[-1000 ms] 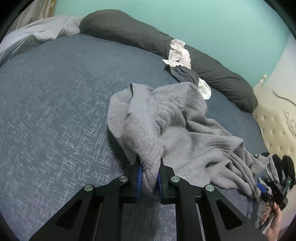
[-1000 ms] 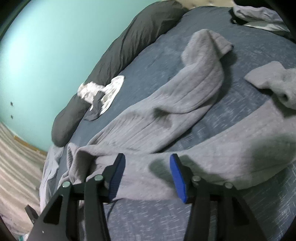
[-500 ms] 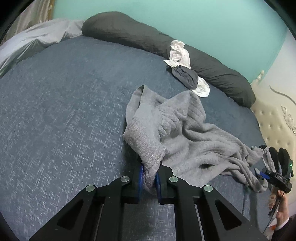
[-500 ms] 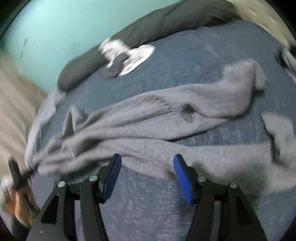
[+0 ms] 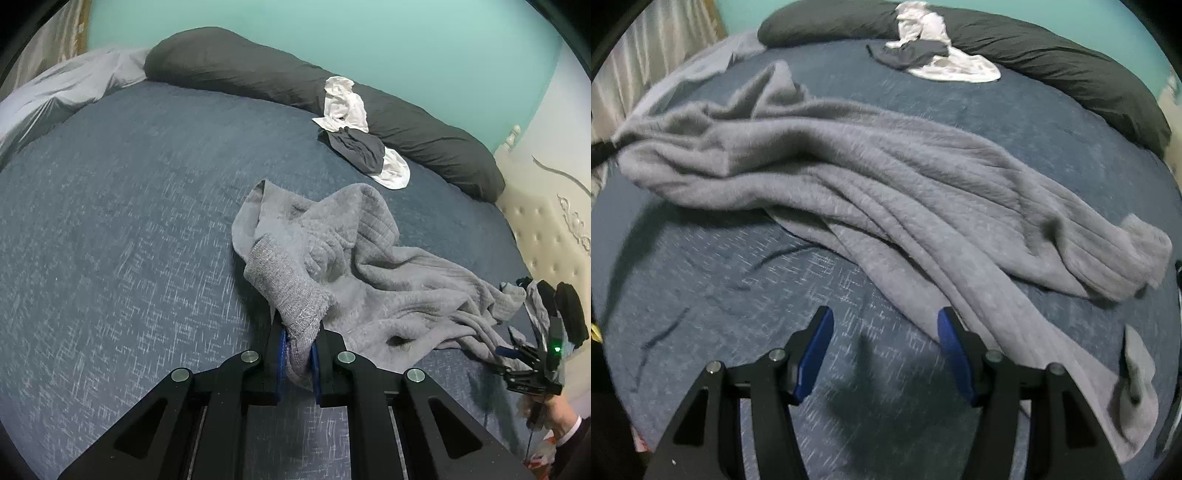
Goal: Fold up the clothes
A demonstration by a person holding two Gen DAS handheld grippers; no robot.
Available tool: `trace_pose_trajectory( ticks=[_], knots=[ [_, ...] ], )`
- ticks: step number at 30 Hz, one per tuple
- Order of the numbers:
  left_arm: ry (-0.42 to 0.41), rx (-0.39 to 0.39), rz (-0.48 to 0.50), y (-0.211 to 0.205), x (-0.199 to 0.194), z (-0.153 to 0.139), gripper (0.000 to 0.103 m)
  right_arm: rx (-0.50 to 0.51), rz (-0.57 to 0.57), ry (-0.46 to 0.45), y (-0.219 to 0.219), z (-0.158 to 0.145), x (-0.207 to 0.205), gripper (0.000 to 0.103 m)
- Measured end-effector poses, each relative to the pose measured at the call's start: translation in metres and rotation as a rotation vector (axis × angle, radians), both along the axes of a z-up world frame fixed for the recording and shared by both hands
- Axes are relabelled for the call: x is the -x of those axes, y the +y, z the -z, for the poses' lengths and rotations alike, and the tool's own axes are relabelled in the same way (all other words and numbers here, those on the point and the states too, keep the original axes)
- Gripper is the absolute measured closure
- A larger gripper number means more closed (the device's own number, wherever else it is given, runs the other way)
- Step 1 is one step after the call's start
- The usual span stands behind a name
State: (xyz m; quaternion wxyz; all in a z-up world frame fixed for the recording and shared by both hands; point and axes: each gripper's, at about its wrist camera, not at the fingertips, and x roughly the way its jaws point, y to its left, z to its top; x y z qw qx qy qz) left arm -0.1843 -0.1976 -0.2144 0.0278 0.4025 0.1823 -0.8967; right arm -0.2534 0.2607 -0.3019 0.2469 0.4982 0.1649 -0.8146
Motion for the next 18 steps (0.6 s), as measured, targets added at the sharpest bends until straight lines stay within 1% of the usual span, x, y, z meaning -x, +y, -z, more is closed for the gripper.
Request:
trace_pose_trajectory(
  ticks=[3,4,5,6,8,9,10,12,18],
  knots=[
    [-0.003,0.006,0.005,-0.002,0.004,0.0,0.092,-0.079,-0.034,0.037,-0.013,0.013,0.006,0.043],
    [-0.004,0.008,0.006,-0.002,0.006,0.0,0.092,-0.087,-0.038,0.042,-0.013,0.015,0.008,0.046],
    [-0.006,0.009,0.007,-0.002,0.007,0.001,0.092,-0.094,-0.043,0.047,-0.013,0.017,0.009,0.061],
    [-0.008,0.009,0.006,-0.003,0.007,0.001,0.092,-0.102,-0.047,0.052,-0.013,0.019,0.011,0.069],
    [-0.012,0.008,0.006,-0.005,0.009,0.002,0.092,-0.116,-0.056,0.062,-0.013,0.022,0.013,0.092],
    [-0.013,0.008,0.005,-0.006,0.009,0.002,0.092,-0.124,-0.06,0.067,-0.013,0.024,0.015,0.096],
    [-0.015,0.007,0.005,-0.006,0.01,0.002,0.092,-0.129,-0.064,0.072,-0.013,0.025,0.016,0.099],
    [-0.017,0.007,0.002,-0.008,0.01,0.001,0.092,-0.092,-0.067,0.082,-0.006,0.014,0.015,0.1],
    [-0.016,0.006,-0.014,-0.012,0.007,-0.01,0.092,0.003,-0.138,0.109,0.008,-0.04,-0.002,0.1]
  ],
)
